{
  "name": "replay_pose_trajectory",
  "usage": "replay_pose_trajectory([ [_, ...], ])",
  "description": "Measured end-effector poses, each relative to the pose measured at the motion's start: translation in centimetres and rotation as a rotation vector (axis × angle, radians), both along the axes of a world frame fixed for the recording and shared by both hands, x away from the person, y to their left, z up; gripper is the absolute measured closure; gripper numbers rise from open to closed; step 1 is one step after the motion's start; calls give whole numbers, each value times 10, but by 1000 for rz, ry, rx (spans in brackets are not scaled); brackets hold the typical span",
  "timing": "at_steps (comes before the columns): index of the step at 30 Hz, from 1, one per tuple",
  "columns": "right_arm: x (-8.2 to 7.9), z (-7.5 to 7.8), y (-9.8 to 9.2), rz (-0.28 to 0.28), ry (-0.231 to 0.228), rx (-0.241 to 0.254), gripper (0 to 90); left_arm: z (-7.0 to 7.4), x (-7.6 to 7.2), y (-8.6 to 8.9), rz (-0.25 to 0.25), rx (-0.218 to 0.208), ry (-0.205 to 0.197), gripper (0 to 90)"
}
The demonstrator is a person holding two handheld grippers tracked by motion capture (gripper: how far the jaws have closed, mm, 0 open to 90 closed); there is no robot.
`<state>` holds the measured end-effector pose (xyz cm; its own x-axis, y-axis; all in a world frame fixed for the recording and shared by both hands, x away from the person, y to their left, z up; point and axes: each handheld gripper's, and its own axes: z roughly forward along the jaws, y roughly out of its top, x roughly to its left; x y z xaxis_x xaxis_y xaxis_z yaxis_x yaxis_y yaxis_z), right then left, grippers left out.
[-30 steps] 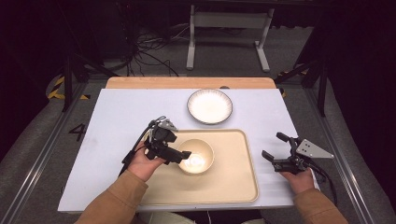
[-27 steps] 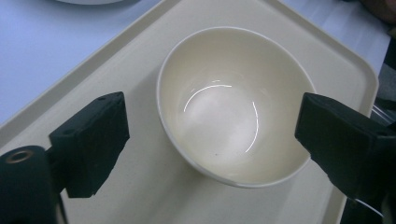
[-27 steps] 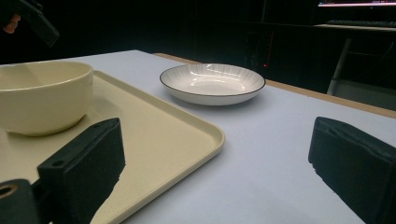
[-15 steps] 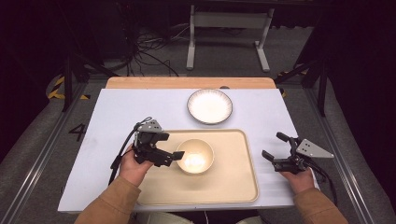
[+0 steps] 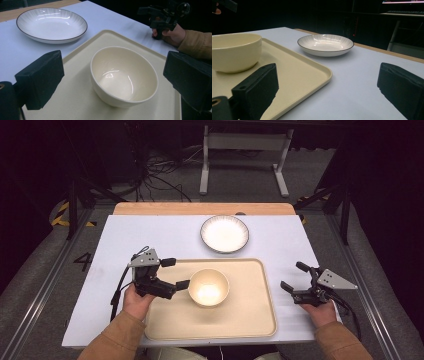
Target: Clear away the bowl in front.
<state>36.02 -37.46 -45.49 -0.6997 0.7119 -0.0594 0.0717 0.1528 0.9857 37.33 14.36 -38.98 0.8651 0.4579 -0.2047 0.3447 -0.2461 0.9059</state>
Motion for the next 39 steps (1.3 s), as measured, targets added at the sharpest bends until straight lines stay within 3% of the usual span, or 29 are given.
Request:
replay_pose_trajectory([
  [4,0,0,0,-1,0,0,35,-3,-2,5,5,-18,-30,30],
  [6,0,0,0,-2,0,1,35,-5,-4,7,2,-20,-14,26],
  [10,0,0,0,-2,0,3,35,-8,-6,13,8,-36,-40,24],
  [20,0,0,0,-2,0,3,35,-22,-14,38,63,-121,-52,29],
  [35,-1,0,0,-2,0,3,35,-42,-23,61,91,-135,-115,25],
  [39,-1,0,0,-2,0,2,34,-48,-25,65,103,-130,-95,23],
])
